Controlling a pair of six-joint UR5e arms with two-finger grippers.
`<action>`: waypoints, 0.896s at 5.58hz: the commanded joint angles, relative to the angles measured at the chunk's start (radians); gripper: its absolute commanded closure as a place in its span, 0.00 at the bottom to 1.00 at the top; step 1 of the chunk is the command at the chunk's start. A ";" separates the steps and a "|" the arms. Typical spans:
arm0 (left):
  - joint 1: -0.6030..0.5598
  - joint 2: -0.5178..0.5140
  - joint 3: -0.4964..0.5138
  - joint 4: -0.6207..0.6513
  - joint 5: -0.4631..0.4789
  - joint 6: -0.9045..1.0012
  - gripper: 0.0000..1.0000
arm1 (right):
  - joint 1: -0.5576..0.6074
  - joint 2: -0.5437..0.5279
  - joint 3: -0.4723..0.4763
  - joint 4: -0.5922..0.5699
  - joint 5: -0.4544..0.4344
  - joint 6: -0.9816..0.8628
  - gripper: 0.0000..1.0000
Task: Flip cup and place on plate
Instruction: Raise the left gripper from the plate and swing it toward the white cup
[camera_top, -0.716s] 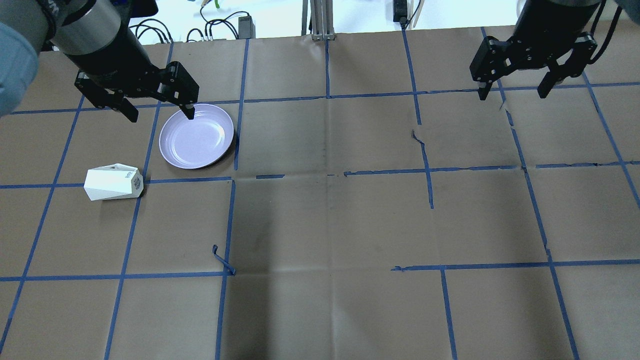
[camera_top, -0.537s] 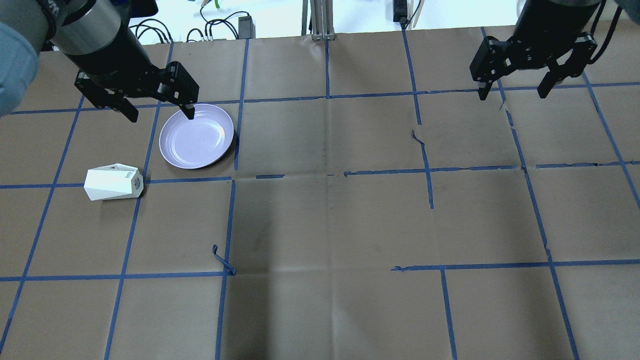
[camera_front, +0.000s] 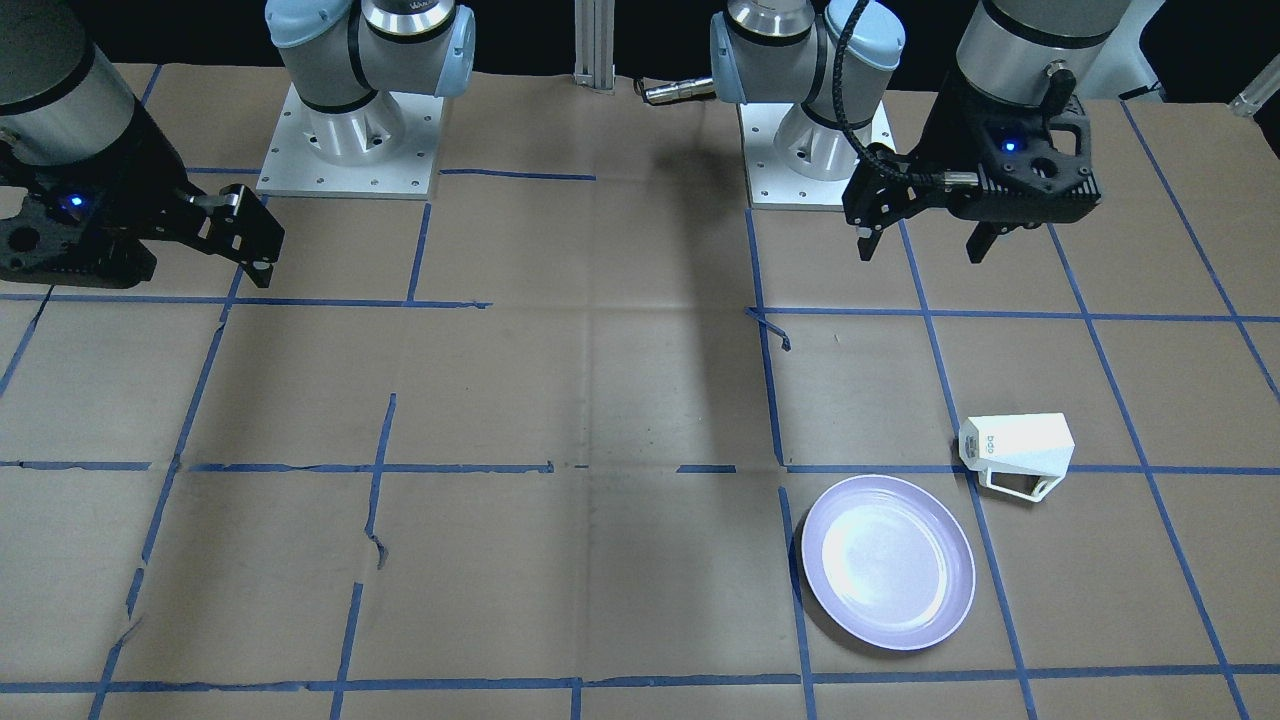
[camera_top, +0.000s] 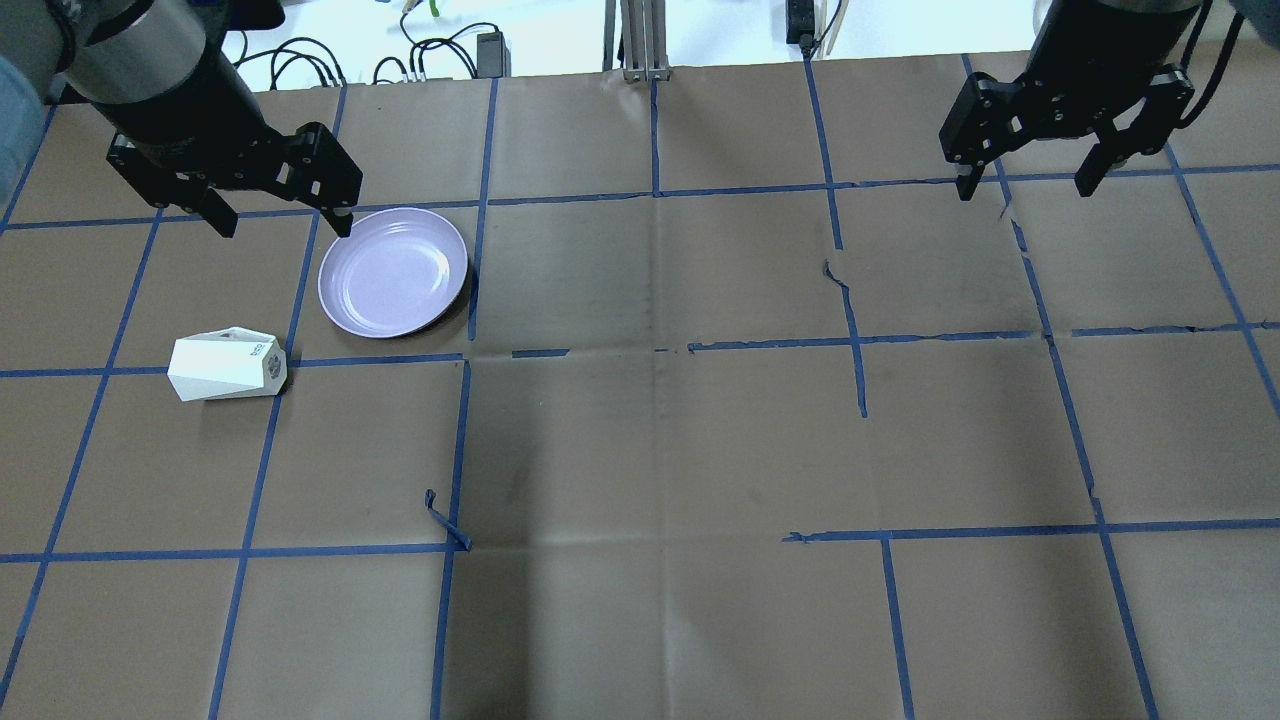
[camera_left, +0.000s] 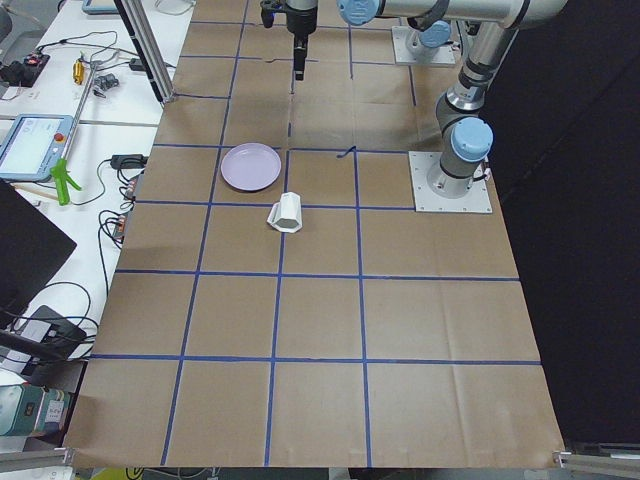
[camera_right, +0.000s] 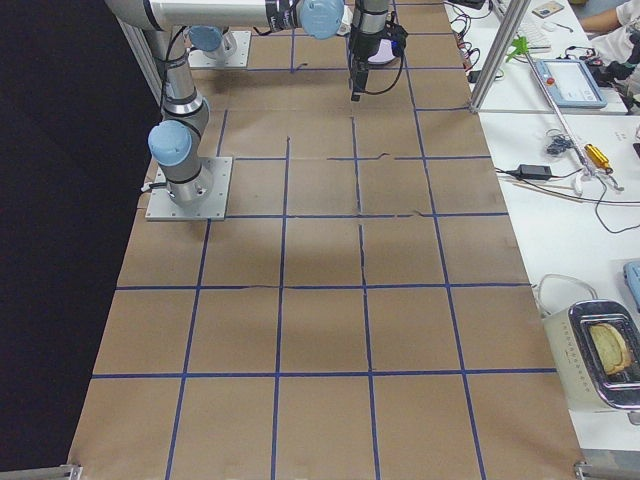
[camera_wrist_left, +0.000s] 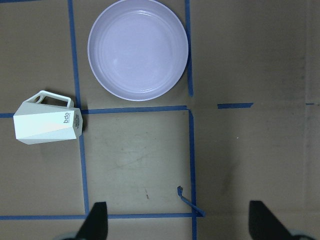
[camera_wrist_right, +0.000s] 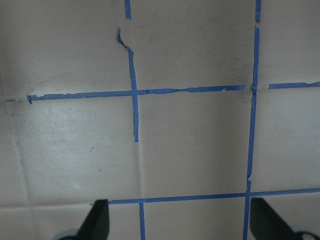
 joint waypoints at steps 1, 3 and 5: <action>0.153 0.044 -0.008 -0.048 -0.007 0.214 0.02 | 0.000 0.000 0.000 0.000 0.000 0.000 0.00; 0.339 0.064 0.007 -0.094 -0.025 0.465 0.02 | 0.000 0.000 0.000 0.000 0.000 0.000 0.00; 0.541 0.045 0.021 -0.099 -0.108 0.718 0.02 | 0.000 0.000 0.000 0.000 0.000 0.000 0.00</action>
